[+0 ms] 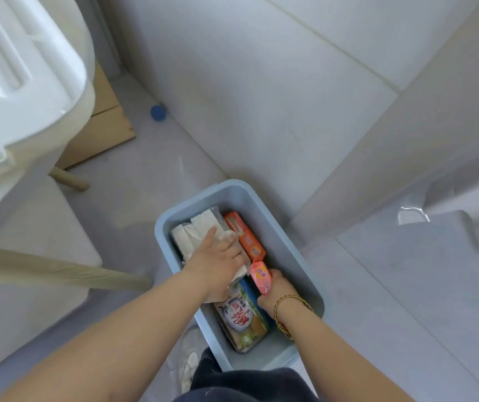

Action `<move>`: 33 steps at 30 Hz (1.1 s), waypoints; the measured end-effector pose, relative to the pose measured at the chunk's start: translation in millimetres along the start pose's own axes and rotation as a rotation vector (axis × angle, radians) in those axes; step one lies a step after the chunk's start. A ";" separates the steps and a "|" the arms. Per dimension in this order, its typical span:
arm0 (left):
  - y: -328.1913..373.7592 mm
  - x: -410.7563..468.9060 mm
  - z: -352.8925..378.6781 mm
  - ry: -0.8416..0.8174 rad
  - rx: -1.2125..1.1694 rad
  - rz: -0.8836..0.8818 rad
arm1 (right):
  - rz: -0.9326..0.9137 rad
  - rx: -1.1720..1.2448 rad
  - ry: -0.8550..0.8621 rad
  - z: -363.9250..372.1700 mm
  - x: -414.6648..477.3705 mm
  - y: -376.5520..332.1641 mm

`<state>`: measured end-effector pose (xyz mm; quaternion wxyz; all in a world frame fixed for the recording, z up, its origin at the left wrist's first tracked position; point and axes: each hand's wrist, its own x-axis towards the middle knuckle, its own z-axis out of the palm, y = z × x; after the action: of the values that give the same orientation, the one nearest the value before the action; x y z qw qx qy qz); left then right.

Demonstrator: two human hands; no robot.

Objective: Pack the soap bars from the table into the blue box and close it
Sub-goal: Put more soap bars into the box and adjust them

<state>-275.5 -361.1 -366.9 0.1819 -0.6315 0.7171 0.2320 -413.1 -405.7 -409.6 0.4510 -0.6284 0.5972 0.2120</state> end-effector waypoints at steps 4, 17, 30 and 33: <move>-1.7 -0.9 1.8 0.013 -0.016 0.001 | 0.010 -0.026 -0.053 2.6 4.3 -0.5; -5.3 -3.7 1.4 0.059 -0.071 -0.020 | 0.001 -0.088 -0.221 6.3 10.1 1.3; -5.8 -1.5 8.0 -0.014 -0.110 -0.017 | 0.024 -0.072 -0.307 0.0 12.0 -4.3; -6.1 -2.8 7.0 -0.008 -0.117 -0.020 | 0.012 -0.043 -0.278 -0.6 9.6 -4.7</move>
<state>-269.3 -355.5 -371.7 0.1497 -0.6473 0.6952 0.2745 -407.0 -412.1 -415.6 0.5147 -0.5988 0.5282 0.3123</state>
